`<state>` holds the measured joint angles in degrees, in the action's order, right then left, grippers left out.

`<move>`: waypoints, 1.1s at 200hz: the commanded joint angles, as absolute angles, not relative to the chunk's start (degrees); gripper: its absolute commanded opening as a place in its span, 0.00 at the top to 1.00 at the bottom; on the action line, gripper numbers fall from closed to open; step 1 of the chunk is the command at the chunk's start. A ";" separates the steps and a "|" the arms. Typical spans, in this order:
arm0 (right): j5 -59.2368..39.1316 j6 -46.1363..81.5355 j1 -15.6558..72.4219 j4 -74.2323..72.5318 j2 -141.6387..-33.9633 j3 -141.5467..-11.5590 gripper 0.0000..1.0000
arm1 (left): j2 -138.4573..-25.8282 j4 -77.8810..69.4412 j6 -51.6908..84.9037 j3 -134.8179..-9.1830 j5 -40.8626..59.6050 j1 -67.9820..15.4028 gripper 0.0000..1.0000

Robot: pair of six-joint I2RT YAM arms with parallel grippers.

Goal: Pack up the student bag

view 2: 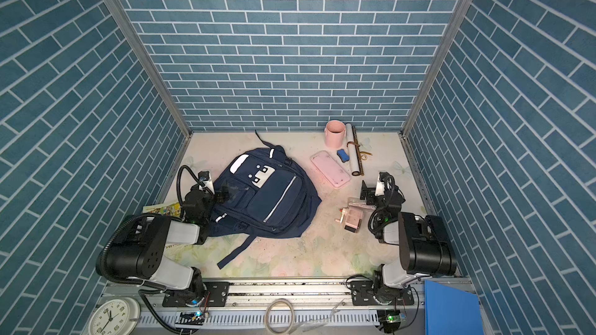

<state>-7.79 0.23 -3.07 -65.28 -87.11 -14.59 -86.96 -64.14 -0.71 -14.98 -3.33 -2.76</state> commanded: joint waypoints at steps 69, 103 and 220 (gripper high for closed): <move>-7.82 0.80 -3.19 -67.48 -87.58 -14.74 0.01 | -86.75 -65.48 -1.23 -15.73 -3.28 -2.93 0.12; -7.74 0.80 -3.16 -67.35 -87.55 -14.72 0.01 | -86.71 -65.45 -1.16 -15.68 -3.25 -2.90 0.12; -3.69 1.86 -2.87 -62.89 -82.02 -15.01 0.10 | -83.89 -55.34 -1.10 -20.39 -2.93 -2.88 0.12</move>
<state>-6.17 1.17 -3.07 -65.56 -86.76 -14.46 -86.78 -63.31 -0.69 -15.29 -3.27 -2.76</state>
